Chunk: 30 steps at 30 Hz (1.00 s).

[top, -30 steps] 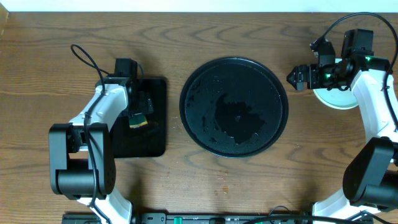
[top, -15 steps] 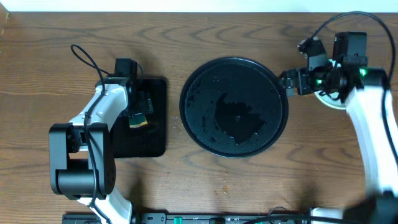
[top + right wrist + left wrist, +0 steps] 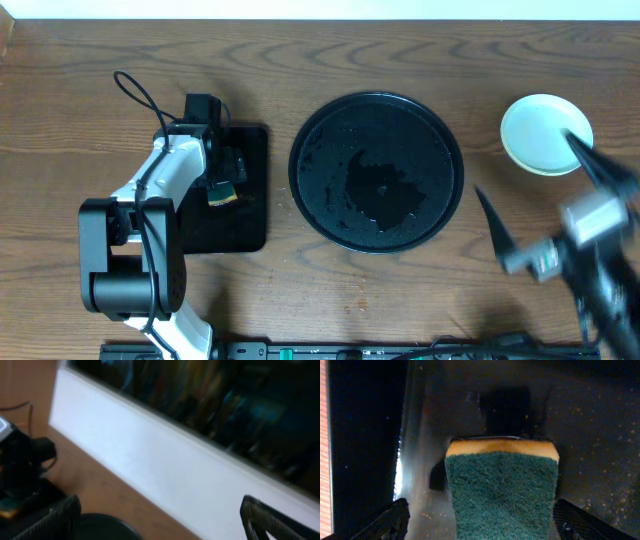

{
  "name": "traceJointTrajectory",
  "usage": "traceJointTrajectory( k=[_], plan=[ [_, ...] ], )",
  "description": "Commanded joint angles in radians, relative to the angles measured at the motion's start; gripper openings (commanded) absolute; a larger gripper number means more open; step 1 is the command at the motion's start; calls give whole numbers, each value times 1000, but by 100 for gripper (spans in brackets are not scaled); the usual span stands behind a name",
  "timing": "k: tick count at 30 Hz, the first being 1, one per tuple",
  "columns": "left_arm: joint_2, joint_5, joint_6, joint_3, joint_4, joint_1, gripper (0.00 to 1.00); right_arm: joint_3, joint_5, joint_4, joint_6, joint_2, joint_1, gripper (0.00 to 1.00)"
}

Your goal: Clean dirty plates on tray and stack at the side

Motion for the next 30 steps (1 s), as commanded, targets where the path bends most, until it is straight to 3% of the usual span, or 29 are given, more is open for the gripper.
traceJointTrajectory(
  k=[1,5,9,15,20,30],
  plan=[
    [1,-12,-6,-1,-4,1,92,-254,76,117,-36,-176,1,99],
    [1,-12,-6,-1,-4,1,92,-564,77,390,-31,-381,-38,99],
    [1,-12,-6,-1,-4,1,92,-795,70,621,58,-477,-88,99],
    [1,-12,-6,-1,-4,1,92,-1008,67,742,166,-542,-123,99],
    [1,-12,-6,-1,-4,1,92,-1120,68,755,167,-542,-138,99],
    [1,-12,-6,-1,-4,1,92,-1120,67,453,167,-542,-140,99]
  ],
)
